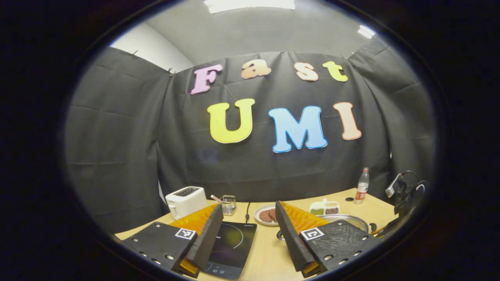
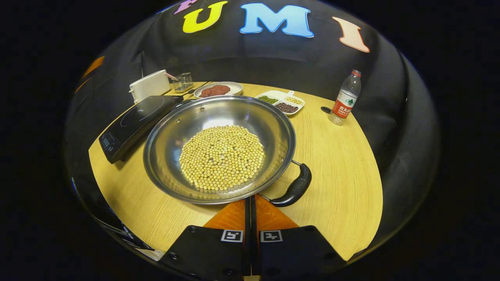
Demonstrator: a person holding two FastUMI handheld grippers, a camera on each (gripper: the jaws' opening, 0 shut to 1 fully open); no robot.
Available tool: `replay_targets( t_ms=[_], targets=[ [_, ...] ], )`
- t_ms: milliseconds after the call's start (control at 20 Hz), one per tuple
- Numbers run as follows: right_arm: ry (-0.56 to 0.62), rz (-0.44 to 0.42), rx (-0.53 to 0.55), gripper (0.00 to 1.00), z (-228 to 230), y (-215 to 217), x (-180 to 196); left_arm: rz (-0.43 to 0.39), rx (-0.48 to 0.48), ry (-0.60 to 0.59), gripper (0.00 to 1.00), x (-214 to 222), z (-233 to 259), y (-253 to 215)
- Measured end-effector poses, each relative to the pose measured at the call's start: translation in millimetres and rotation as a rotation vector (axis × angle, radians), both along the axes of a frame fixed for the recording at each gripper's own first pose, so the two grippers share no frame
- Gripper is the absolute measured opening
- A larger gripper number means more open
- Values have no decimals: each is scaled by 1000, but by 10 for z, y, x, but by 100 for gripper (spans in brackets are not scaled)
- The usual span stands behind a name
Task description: First push the handle of the pot to place it horizontally, then grasp the pot with both hands and set it on the induction cooktop.
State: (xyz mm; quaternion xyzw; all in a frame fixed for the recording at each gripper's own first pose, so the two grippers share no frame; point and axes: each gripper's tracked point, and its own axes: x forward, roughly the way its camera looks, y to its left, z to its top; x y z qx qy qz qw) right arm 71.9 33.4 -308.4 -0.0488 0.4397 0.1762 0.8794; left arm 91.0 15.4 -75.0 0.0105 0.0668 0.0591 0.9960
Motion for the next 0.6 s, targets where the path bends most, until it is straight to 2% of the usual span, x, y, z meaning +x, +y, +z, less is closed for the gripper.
replay_targets(
  t_ms=[50,350,500,550,600],
  targets=[
    [-2,-4,0,0,-6,-25,22,3,1,2,82,-4,-4,3],
    [-3,-26,4,2,-52,-77,136,16,13,13,79,11,-31,-26],
    [1,-34,7,2,-72,-98,204,30,7,12,84,14,-45,-17],
    [-1,-39,5,2,-75,-119,226,32,5,14,79,20,-51,-29],
    [-3,-44,4,2,-77,-134,261,32,6,17,80,29,-57,-37]
  ],
)
